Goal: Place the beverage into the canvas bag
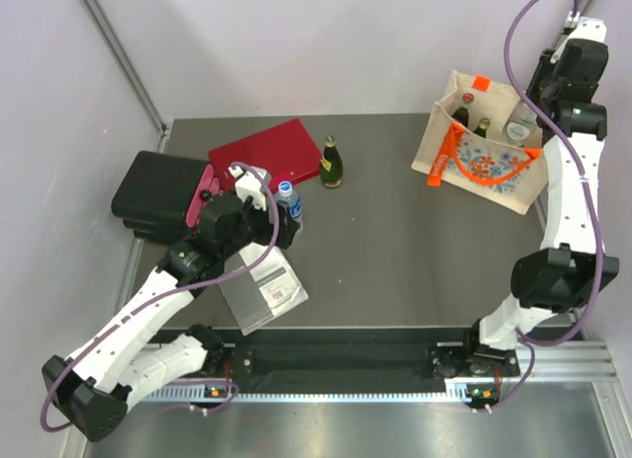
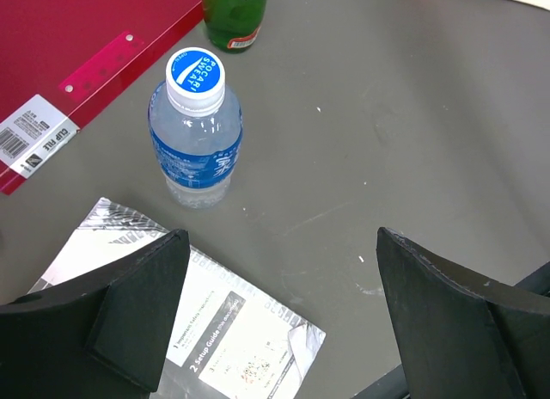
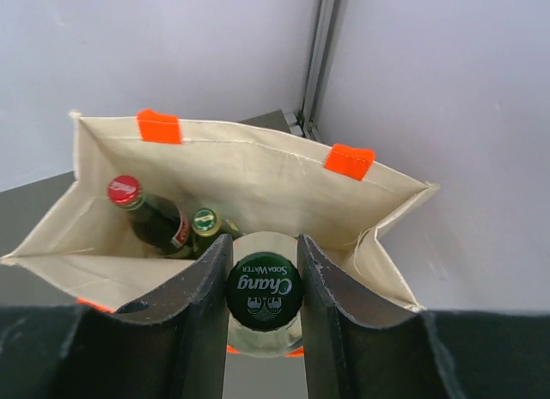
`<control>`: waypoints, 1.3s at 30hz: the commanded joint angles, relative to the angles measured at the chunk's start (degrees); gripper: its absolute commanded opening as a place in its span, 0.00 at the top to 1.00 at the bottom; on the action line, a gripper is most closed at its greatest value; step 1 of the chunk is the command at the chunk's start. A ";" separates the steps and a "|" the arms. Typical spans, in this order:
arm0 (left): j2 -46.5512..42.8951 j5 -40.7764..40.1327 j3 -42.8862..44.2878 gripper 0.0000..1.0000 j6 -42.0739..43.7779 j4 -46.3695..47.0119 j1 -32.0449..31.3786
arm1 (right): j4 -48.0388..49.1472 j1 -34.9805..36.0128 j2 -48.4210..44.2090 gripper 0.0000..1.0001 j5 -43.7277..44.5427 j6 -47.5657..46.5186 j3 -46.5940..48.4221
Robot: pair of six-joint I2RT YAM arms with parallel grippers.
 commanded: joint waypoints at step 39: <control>0.02 -0.92 0.60 0.06 0.42 1.86 -0.34 | 41.79 -7.11 11.40 1.00 -11.52 -5.30 -10.27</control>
